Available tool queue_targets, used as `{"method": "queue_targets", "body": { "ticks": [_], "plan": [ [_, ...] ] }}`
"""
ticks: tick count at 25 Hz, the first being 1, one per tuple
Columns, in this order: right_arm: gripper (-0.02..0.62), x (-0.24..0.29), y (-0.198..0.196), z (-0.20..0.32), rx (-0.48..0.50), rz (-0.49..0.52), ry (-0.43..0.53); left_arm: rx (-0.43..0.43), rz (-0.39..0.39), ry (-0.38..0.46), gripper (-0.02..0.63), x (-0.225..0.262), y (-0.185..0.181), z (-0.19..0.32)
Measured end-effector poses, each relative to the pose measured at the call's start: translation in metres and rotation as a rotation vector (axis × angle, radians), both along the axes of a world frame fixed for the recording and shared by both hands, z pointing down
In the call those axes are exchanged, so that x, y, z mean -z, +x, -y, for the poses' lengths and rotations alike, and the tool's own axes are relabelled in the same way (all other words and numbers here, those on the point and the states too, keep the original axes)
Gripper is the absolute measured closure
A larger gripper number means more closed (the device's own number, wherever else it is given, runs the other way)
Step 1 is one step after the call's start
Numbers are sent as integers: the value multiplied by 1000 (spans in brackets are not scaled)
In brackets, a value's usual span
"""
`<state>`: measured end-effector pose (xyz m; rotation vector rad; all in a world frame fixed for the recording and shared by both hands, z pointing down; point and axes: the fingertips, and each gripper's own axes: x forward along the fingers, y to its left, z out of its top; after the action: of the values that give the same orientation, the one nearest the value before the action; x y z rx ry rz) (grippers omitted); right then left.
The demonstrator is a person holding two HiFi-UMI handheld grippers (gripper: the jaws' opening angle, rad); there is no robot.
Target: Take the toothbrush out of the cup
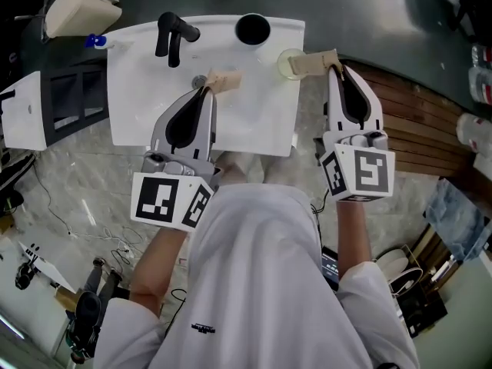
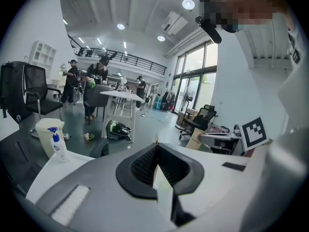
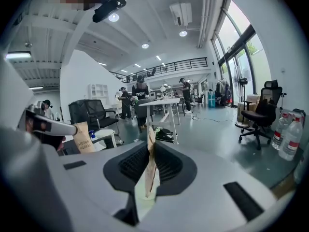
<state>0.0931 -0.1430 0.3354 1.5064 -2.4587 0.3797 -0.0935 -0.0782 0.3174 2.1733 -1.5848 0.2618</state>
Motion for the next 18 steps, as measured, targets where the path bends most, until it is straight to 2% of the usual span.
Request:
{"method": "queue_targets", "body": {
  "ticks": [18],
  "plan": [
    [566, -73, -9, 12, -9, 10, -107, 7, 3, -47, 600, -38, -6, 11]
  ]
}}
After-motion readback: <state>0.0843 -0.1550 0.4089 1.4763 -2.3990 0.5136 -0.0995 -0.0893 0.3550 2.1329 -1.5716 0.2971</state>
